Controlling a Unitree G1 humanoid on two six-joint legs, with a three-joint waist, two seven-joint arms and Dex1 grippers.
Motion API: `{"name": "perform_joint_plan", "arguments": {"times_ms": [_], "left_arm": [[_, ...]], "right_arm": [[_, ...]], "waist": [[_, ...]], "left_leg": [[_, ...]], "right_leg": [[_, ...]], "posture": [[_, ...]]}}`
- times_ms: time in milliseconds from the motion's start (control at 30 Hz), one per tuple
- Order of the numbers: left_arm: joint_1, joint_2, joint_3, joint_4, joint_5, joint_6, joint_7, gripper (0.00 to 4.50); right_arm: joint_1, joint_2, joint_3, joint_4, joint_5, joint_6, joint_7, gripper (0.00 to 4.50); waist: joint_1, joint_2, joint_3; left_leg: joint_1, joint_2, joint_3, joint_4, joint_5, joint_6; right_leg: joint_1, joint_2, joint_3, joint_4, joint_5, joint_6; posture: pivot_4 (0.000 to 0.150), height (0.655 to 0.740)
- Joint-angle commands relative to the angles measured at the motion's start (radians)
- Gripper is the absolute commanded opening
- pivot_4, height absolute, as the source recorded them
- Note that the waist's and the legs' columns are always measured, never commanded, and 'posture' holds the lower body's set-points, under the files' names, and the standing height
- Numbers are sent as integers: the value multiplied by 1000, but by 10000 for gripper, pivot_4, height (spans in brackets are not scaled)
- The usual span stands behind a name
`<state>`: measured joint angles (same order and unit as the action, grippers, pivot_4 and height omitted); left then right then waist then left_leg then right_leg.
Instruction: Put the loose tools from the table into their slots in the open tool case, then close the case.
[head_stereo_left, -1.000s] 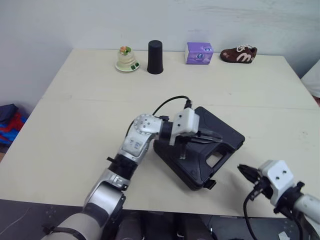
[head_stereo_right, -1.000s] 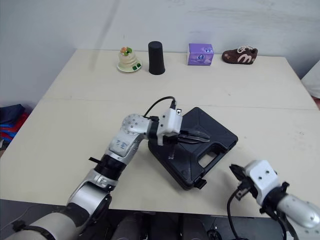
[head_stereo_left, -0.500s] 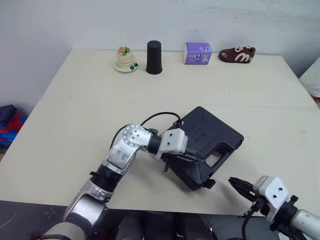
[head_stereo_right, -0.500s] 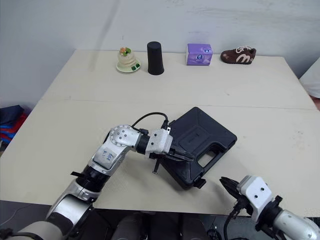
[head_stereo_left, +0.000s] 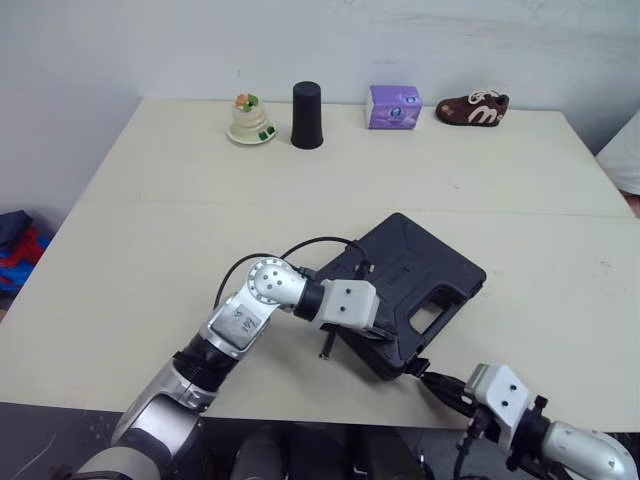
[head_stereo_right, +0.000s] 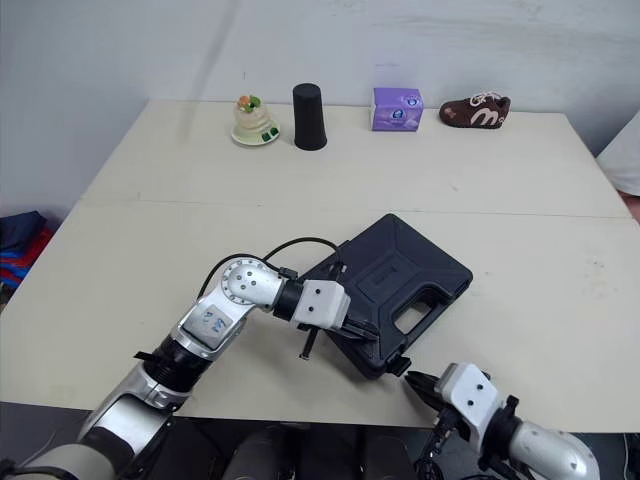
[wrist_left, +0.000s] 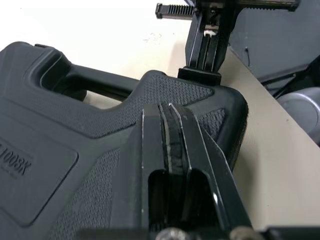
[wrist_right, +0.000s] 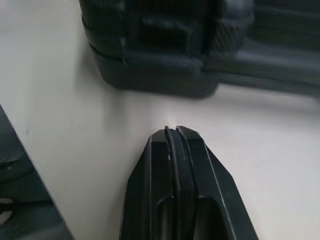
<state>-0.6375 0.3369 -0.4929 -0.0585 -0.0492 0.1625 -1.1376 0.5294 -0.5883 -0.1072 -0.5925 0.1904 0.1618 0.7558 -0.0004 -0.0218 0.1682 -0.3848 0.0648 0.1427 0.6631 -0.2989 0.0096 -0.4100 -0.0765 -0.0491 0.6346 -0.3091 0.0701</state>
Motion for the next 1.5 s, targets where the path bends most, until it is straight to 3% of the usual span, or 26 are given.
{"name": "perform_joint_plan", "arguments": {"times_ms": [33, 367, 500, 1267, 1400, 1500], "left_arm": [[27, 41, -53, -23, 63, 105, 9, 386], [57, 110, -129, -7, 156, 85, 38, 386], [78, 95, -130, -17, 125, 118, 48, 386], [106, 106, -151, 6, 115, 106, 30, 386], [107, 106, -111, 24, 99, 62, 45, 386], [115, 65, 11, 37, -11, -60, 63, 386]], "right_arm": [[-22, -5, 16, -39, 10, 17, -10, 0], [-89, -40, 9, -134, 77, 96, 3, 0], [-104, -62, 12, -182, 103, 153, 9, 0], [-229, -111, 11, -224, 207, 327, 32, 0], [-178, -123, -25, -217, 200, 307, 47, 0], [-89, -154, -127, -192, 196, 256, 104, 0]], "waist": [[-1, 0, 0], [-3, -5, -7], [-3, -6, -9], [-27, -10, -12], [-27, -10, -12], [-25, -5, -13]], "left_leg": [[0, 0, 0, 0, 0, 0], [5, 2, 0, -1, -1, -1], [17, 8, 0, -2, -4, -4], [18, 7, 0, -13, -3, -5], [19, 7, -1, -14, -2, -6], [19, 7, -2, -15, -2, -7]], "right_leg": [[0, 0, 0, 0, 0, 0], [4, 0, 1, 0, -1, -2], [18, -1, -1, -6, -6, -10], [18, 1, 3, -8, -6, -11], [18, 2, 3, -8, -6, -11], [16, 2, 2, -9, -6, -11]], "posture": [[1500, 7400], [1500, 7400], [1500, 7400], [1500, 7400], [1500, 7400], [1500, 7400]]}}
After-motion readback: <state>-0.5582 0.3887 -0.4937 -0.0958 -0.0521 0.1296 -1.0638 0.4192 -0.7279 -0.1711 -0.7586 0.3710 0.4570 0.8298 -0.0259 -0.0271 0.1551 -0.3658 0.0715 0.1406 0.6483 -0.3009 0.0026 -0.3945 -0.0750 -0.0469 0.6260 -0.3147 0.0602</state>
